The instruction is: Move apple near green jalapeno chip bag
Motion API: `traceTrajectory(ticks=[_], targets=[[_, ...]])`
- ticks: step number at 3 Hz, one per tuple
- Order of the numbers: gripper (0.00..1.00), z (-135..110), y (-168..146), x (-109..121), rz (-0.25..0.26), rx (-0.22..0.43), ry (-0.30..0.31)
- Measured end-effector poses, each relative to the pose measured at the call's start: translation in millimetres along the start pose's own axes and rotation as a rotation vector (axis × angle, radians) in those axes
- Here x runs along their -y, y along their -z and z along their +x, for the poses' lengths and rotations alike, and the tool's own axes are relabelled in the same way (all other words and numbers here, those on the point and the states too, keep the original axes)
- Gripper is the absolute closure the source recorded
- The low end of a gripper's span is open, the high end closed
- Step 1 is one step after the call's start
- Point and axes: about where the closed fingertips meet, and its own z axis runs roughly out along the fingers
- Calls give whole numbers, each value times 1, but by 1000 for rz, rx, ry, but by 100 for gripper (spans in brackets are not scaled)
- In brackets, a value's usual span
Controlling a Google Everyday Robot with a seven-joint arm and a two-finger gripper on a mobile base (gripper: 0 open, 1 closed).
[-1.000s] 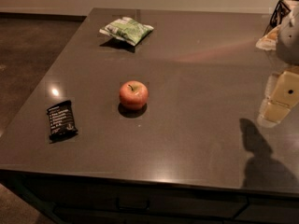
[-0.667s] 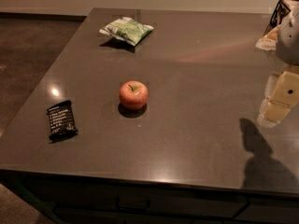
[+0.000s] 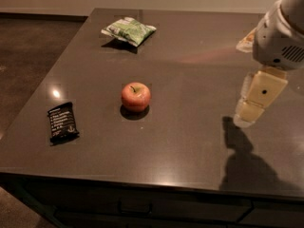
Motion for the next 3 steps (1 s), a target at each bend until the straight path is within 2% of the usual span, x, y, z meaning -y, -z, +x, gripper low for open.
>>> traceTrajectory(ticks=[1,3], targets=[[0,-35,-15,-3,-21,82,15],[0,-103,-47,1,-49,219,-28]])
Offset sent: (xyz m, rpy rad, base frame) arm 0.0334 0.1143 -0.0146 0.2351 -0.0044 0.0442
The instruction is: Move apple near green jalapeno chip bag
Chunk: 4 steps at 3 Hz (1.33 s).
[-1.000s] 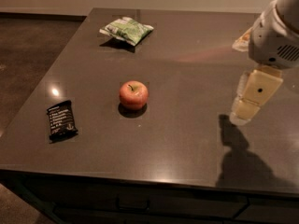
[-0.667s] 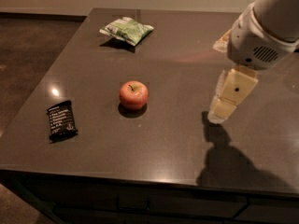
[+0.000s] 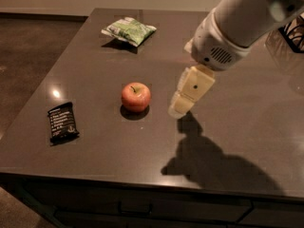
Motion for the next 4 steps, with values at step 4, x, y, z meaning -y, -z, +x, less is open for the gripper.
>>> traceTrajectory(ticks=[4], targets=[[0,-52,-119,19,-41,-18,0]])
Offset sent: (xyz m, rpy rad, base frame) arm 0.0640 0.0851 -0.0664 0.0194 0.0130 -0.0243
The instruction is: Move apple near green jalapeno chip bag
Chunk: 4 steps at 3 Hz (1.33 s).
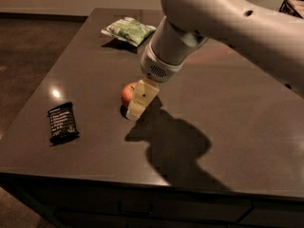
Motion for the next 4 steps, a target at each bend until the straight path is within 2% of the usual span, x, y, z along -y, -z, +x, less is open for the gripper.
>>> traceTrajectory(ticks=[1,2,3,4], targets=[[11,0,-13,0,-26,-17,16],[29,0,-17,-1,-42,-31,26],[52,-3,-18,-3,-46,-35,35],[75,-7,-10,2,-36,-35,14]])
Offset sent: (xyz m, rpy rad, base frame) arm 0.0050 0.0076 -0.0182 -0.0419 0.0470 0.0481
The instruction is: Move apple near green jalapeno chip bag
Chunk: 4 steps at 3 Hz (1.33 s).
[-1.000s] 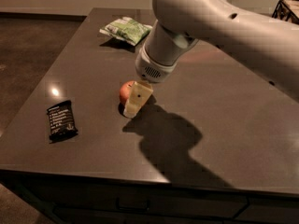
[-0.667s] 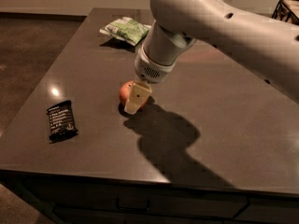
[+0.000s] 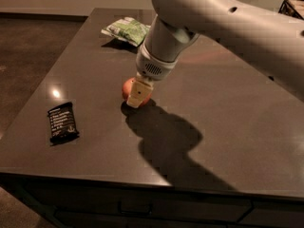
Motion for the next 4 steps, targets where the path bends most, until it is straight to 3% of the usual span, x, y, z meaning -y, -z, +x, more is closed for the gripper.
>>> traceTrajectory(ticks=[1,2,4], targets=[[97,-1,10,24,8,10,-72],[100,-9,18,67,52,13,-148],[100,-34,22,155,205,-14,-275]])
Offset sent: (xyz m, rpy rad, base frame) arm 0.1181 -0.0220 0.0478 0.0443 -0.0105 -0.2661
